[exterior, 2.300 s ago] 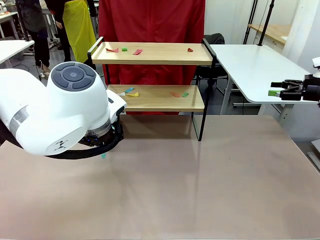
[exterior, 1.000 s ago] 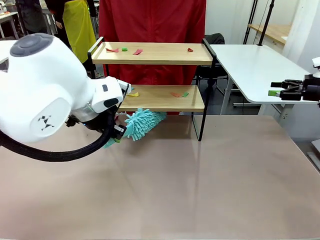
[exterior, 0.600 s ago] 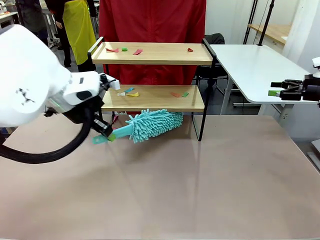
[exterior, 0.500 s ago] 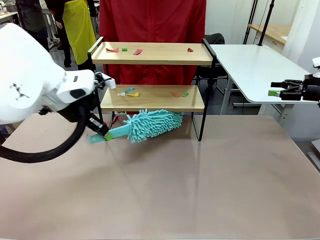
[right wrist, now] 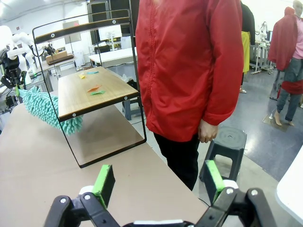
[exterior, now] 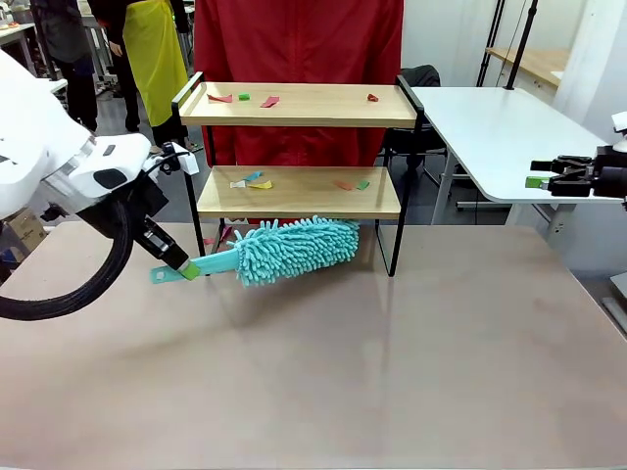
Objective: Clean the shelf.
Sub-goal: Clean the specific section of the Shelf indicated by the human with the Duster.
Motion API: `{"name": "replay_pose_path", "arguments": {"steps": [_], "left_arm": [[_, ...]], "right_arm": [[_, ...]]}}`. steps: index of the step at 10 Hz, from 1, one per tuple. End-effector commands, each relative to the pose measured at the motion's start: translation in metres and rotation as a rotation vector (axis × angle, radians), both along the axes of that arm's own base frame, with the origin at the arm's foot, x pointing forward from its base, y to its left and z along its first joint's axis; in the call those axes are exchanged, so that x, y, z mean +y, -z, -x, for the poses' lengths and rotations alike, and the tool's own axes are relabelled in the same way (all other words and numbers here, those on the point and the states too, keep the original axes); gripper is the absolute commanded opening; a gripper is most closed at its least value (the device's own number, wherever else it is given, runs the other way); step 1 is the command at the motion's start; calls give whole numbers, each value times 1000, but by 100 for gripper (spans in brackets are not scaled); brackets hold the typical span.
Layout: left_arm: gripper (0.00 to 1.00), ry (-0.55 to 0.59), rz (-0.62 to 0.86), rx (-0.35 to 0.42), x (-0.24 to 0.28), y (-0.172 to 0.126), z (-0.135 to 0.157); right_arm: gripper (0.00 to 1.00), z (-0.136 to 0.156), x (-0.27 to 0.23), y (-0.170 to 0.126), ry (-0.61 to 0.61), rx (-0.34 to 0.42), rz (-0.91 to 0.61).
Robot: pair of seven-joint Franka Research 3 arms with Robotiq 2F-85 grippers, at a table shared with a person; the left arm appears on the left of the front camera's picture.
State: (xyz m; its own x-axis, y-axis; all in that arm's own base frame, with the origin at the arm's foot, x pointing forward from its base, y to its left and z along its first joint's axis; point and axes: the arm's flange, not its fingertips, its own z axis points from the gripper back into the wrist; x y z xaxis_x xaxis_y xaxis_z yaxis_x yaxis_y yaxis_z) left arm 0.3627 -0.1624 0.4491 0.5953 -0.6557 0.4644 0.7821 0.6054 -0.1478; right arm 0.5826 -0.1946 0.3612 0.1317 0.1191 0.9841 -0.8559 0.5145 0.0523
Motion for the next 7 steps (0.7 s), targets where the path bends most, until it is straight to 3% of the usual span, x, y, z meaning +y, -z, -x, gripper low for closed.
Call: {"name": "replay_pose_path", "arguments": {"steps": [1, 2, 3, 7], "left_arm": [[13, -32, 6, -12, -6, -2, -1], [13, 0, 0, 0, 0, 0, 0], [13, 91, -1, 7, -1, -10, -4], [13, 252, -102, 6, 51, -60, -8]], "right_arm": [[100, 0, 2, -8, 16, 16, 3], [100, 0, 2, -8, 16, 16, 3], [100, 0, 2, -8, 16, 16, 3], [100, 0, 2, -8, 16, 16, 3]]}}
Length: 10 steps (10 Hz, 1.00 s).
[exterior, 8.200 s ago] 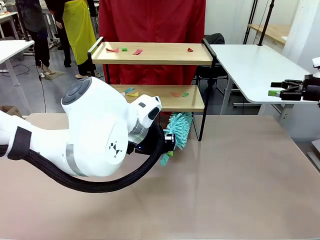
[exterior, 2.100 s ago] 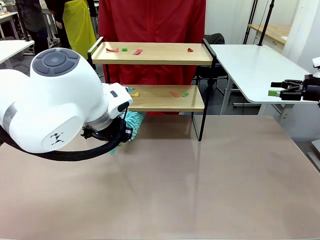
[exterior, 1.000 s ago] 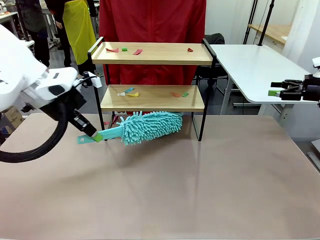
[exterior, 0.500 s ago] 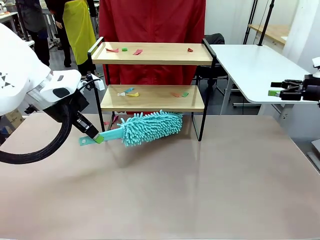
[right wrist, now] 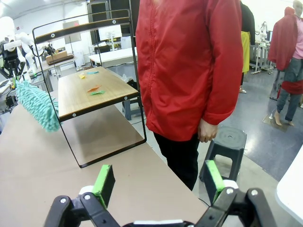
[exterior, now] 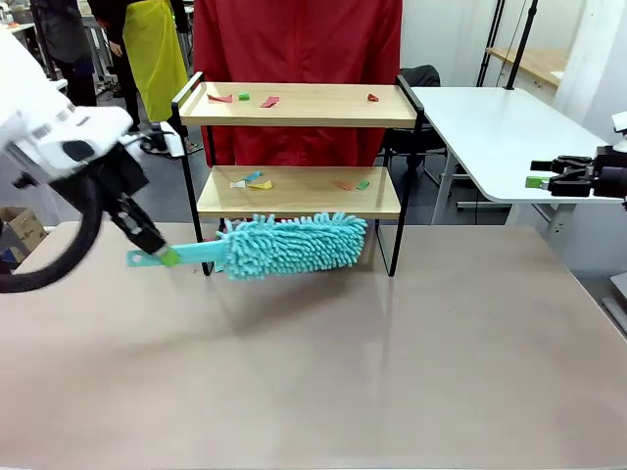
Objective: Clean the shelf.
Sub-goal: Clean the specific section of the Shelf indicated by the human with the Duster.
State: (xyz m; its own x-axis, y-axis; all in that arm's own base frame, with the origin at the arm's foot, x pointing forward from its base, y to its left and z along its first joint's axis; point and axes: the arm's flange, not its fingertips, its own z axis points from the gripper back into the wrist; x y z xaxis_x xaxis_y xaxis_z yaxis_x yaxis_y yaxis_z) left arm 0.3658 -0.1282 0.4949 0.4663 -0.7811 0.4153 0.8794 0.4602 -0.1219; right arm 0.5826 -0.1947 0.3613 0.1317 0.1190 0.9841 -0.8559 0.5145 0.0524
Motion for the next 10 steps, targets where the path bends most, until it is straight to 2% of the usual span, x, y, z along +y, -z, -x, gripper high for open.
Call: {"name": "replay_pose_path", "arguments": {"steps": [1, 3, 6, 7, 8, 10], "left_arm": [[13, 119, -93, 0, 28, -30, -7], [13, 203, -239, -6, 48, -65, -6], [13, 273, -353, 11, 86, -103, -3], [13, 311, -339, 35, 99, -113, -1], [13, 382, -340, 90, 109, -118, 2], [13, 461, -352, 175, 112, -118, 6]], "right_arm": [[100, 0, 2, -8, 16, 16, 3], [100, 0, 2, -8, 16, 16, 3], [100, 0, 2, -8, 16, 16, 3], [100, 0, 2, -8, 16, 16, 3], [100, 0, 2, -8, 16, 16, 3], [100, 0, 2, -8, 16, 16, 3]]}}
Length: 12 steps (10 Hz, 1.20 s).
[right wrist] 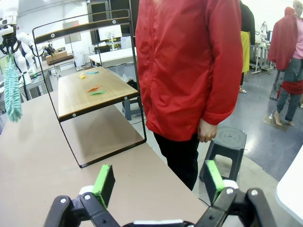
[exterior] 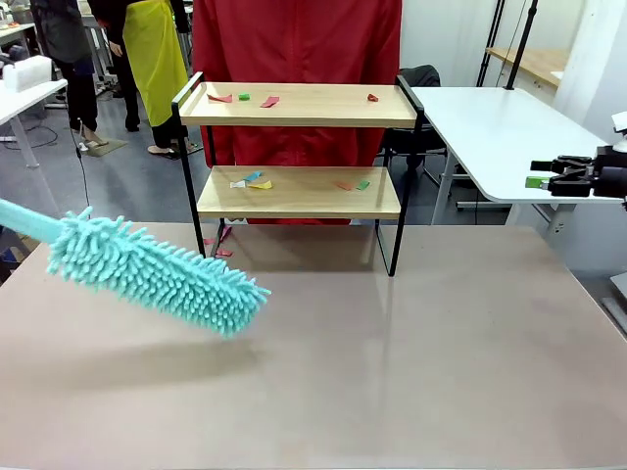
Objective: Clean the shelf.
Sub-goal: Clean the specific section of the Shelf indicated by the human with the Duster.
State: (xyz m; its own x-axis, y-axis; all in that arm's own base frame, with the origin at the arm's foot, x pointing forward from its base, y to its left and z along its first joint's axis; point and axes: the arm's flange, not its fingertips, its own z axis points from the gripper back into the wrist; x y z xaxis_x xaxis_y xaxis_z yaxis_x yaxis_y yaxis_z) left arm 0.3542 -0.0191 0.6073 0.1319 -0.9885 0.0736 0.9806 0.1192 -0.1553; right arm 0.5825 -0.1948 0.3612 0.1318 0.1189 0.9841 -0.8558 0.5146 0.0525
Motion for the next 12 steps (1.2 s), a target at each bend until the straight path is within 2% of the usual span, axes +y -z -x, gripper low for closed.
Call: {"name": "replay_pose_path", "arguments": {"steps": [1, 2, 3, 12], "left_arm": [[13, 62, -50, 54, 1, -6, -3], [13, 60, -60, 35, -2, -10, -2], [13, 25, -10, 39, -1, 1, 1], [13, 25, -10, 39, -1, 1, 1]], "right_arm": [[100, 0, 2, -8, 15, 16, 3], [100, 0, 2, -8, 15, 16, 3], [100, 0, 2, -8, 15, 16, 3], [100, 0, 2, -8, 15, 16, 3]]}}
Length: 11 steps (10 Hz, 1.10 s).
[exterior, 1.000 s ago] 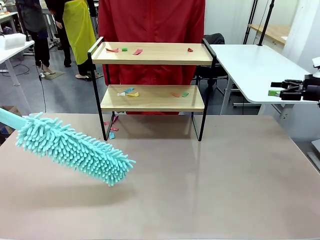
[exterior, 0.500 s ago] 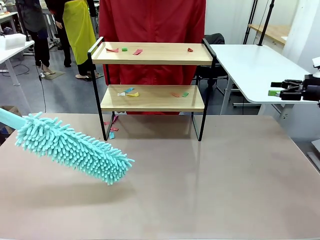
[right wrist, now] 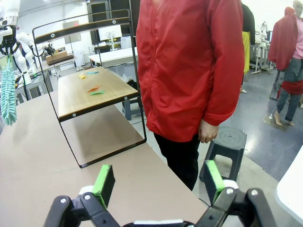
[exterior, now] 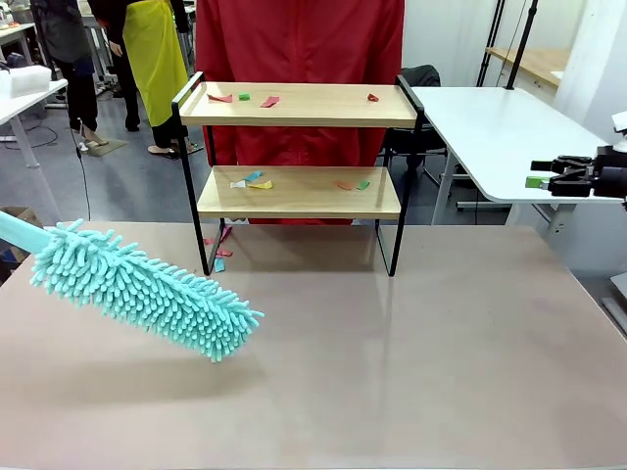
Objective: Clean the shelf.
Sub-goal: Clean the specific section of the Shelf indicated by the human with the Duster.
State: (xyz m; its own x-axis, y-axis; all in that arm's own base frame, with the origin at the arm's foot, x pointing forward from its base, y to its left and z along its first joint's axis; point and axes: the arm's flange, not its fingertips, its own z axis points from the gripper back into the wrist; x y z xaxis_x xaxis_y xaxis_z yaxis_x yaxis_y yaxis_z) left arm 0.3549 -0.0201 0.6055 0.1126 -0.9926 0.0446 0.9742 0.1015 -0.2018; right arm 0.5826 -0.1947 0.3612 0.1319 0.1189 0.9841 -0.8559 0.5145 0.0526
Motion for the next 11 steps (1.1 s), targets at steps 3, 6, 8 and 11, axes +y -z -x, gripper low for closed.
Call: {"name": "replay_pose_path", "arguments": {"steps": [3, 6, 8, 11], "left_arm": [[13, 3, 13, -11, 0, 0, 2], [13, 3, 13, -11, 0, 0, 2], [13, 3, 13, -11, 0, 0, 2], [13, 3, 13, -11, 0, 0, 2]], "right_arm": [[100, 0, 2, -8, 15, 16, 3], [100, 0, 2, -8, 15, 16, 3], [100, 0, 2, -8, 15, 16, 3], [100, 0, 2, -8, 15, 16, 3]]}}
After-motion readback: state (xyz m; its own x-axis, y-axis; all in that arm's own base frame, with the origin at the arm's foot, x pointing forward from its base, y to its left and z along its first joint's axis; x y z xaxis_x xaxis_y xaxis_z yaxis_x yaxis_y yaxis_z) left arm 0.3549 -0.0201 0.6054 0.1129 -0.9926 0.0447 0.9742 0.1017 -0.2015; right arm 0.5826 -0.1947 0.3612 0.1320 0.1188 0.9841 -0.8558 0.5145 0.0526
